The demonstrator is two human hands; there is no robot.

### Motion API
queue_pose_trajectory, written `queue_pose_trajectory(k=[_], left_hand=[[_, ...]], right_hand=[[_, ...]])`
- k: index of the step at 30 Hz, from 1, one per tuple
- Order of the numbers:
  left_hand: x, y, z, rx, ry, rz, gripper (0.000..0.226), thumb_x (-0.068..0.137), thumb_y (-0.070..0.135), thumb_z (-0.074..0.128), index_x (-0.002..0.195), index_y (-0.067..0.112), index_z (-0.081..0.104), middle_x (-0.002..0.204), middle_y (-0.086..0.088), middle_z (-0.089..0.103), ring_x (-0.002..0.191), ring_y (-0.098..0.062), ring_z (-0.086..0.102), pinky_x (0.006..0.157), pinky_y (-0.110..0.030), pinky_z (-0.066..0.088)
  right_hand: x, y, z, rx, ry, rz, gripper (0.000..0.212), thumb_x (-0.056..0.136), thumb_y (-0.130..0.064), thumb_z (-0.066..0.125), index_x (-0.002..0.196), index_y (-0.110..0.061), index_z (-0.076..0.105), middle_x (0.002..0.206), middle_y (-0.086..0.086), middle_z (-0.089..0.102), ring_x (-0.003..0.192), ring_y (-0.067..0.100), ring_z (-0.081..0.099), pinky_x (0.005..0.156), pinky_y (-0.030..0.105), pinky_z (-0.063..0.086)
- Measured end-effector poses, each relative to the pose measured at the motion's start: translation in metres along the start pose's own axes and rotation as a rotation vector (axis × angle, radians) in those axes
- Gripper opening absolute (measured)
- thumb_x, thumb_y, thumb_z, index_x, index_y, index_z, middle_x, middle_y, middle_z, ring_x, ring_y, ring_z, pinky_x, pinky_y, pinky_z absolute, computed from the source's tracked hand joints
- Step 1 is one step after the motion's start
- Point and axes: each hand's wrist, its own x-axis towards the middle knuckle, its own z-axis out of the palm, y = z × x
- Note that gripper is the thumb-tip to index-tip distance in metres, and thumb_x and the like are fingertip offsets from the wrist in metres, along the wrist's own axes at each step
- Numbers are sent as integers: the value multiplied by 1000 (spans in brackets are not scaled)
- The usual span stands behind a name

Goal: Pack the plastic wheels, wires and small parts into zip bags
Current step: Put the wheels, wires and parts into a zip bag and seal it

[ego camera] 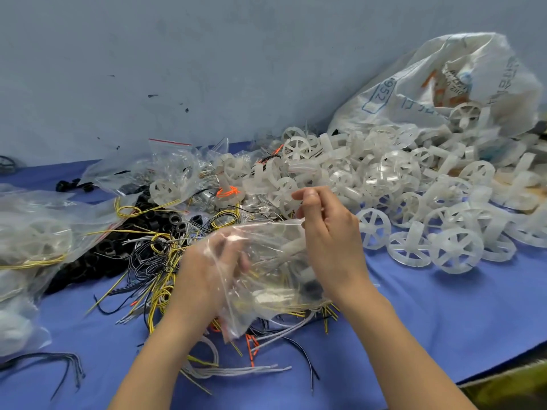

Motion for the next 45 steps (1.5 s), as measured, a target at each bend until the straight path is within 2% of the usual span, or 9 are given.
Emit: queue_pose_trajectory(k=[2,7,10,14,20,29,35,41,45], left_hand=[[-2,6,-12,-76,153,16,35,100,31,53,70,19,67,64,0,68,49,-8,56,48,-20,46],[2,-9,-30,-349,353,-144,24,100,20,50,97,15,74,96,-12,75,80,-20,69,66,-32,58],[1,-11,-39,-403,444,-168,26,101,18,48,92,18,72,86,-1,74,72,-12,69,55,-22,55],[2,-13,-55,-426,599,-179,25,99,22,48,88,24,70,70,6,67,60,-8,62,50,-18,51],[0,-28,-78,-413,784,-255,23,94,20,47,82,24,65,64,9,60,52,-6,55,47,-18,46],[-4,-40,-89,-449,807,-342,23,94,18,45,80,23,63,58,11,58,48,-4,53,44,-16,44],[-3,-41,-86,-423,792,-338,21,92,19,46,82,23,64,61,10,58,49,-5,52,47,-19,44],[0,-41,-81,-412,785,-340,22,91,19,46,82,24,65,63,9,57,49,-5,52,47,-19,44],[1,-40,-79,-406,782,-342,22,92,21,47,81,25,65,65,8,57,49,-4,52,48,-19,44]], right_hand=[[2,-1,5,-10,-31,-5,30,106,-34,38,103,-28,67,86,-13,67,76,5,59,63,26,38],[2,-7,18,-40,-118,-47,27,105,-31,41,106,-24,67,84,-13,65,74,4,56,60,12,36],[4,-10,25,-69,-144,-50,25,104,-29,43,105,-25,67,86,-11,67,75,5,58,60,10,36],[6,-14,31,-62,-159,-67,24,103,-28,43,106,-25,66,84,-13,64,71,1,56,57,13,34],[2,-24,44,-68,-167,-105,22,103,-25,45,106,-21,67,88,-7,70,80,12,62,75,38,49],[-12,-39,67,-83,-215,-202,23,103,-23,45,109,-19,67,97,-8,69,86,11,62,83,43,49],[-20,-39,83,-48,-317,-164,23,102,-22,45,107,-17,67,102,-4,69,92,15,62,87,44,48],[-36,-33,101,-229,-479,-194,26,102,-26,42,107,-20,67,105,-2,66,97,18,59,95,43,42],[-43,-30,105,-356,-530,-250,27,101,-29,39,107,-22,65,104,-3,63,98,21,56,91,39,36]])
